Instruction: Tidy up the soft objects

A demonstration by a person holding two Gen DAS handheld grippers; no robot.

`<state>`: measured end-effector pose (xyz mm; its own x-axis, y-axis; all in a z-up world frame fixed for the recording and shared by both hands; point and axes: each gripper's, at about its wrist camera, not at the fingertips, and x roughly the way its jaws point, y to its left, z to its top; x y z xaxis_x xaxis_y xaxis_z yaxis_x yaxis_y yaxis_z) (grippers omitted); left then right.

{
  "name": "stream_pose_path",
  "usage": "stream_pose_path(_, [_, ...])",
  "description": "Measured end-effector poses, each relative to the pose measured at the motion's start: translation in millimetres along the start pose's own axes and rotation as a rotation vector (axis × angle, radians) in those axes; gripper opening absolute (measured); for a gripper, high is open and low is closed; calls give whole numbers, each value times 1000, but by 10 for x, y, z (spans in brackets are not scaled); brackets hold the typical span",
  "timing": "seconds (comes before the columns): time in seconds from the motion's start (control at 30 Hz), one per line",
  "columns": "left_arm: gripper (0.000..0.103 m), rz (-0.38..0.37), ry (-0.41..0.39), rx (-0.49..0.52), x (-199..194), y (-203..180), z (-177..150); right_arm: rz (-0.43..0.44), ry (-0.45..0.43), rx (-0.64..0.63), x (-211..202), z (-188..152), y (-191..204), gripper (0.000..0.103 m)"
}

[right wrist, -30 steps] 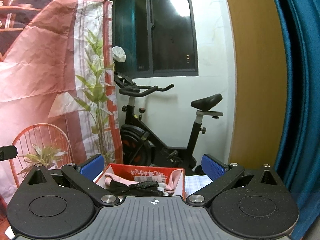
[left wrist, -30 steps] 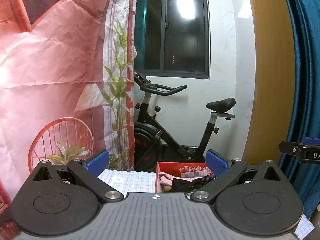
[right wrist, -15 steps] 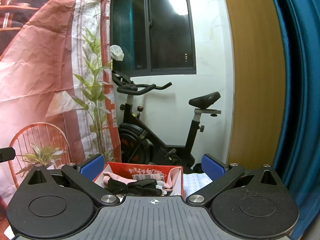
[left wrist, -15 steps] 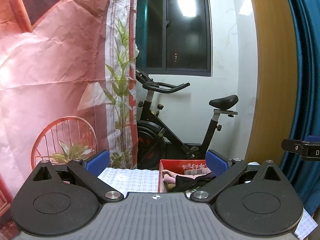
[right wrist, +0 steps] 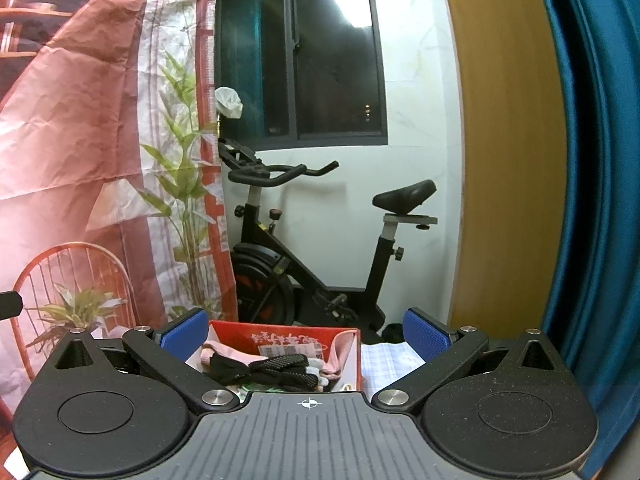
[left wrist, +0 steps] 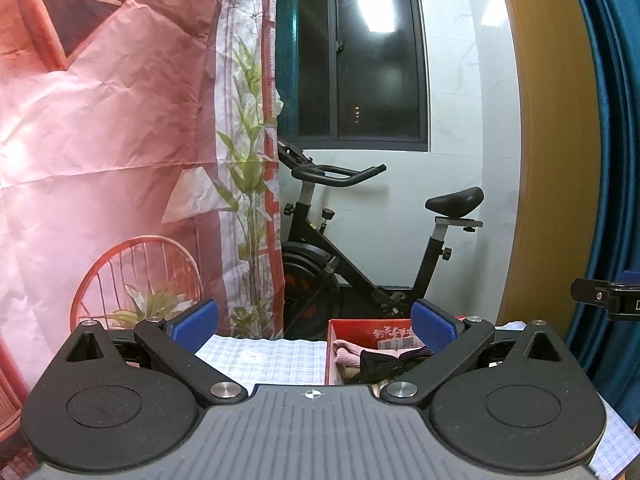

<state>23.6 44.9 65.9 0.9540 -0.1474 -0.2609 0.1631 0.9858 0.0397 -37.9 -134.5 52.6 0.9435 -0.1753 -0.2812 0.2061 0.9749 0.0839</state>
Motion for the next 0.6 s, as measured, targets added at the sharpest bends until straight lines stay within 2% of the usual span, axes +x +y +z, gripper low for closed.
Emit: stream_pose_path(0.6, [103, 24, -5, 16, -30, -44, 9, -11, 3, -10, 23, -32, -12, 103])
